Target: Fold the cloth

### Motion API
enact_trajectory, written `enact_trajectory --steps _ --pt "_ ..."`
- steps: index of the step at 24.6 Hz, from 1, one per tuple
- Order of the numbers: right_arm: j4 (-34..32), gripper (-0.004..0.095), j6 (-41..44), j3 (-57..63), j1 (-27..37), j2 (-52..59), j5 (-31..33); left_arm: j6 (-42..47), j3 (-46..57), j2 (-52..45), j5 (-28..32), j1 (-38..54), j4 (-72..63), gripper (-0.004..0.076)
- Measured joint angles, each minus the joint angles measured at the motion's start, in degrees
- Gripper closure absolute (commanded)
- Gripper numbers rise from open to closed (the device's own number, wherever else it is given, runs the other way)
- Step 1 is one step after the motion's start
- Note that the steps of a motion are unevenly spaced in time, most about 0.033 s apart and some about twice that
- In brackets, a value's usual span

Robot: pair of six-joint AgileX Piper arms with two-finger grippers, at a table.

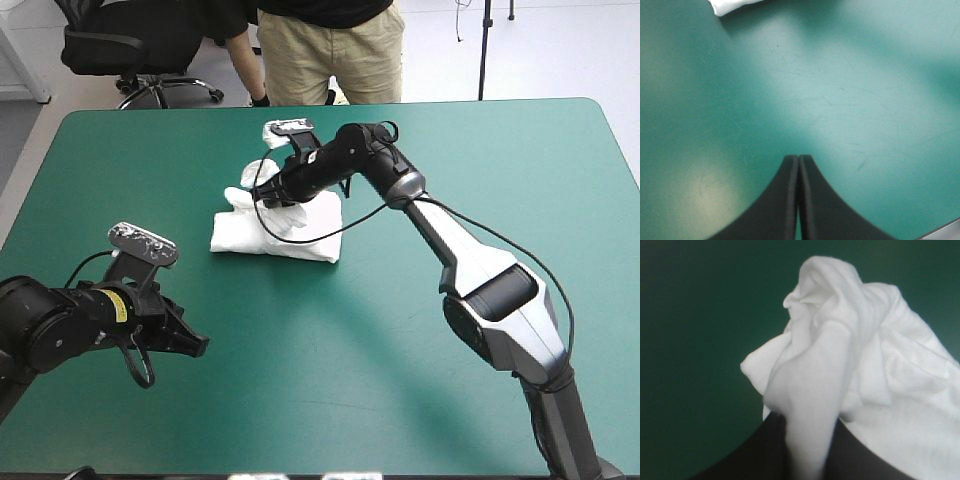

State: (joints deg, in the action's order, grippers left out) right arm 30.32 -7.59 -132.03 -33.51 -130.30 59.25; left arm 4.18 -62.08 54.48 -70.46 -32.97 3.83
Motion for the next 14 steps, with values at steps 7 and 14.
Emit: enact_trajectory --steps 7,14 --pt "2.1 0.0264 0.2 -10.4 -0.5 -4.2 9.6 1.8 0.1 0.0 0.0 0.0 -0.2 0.0741" --pt "-5.6 0.0283 2.5 -14.2 -0.2 -4.2 12.2 4.5 0.2 0.0 0.0 0.0 -0.5 0.0741"
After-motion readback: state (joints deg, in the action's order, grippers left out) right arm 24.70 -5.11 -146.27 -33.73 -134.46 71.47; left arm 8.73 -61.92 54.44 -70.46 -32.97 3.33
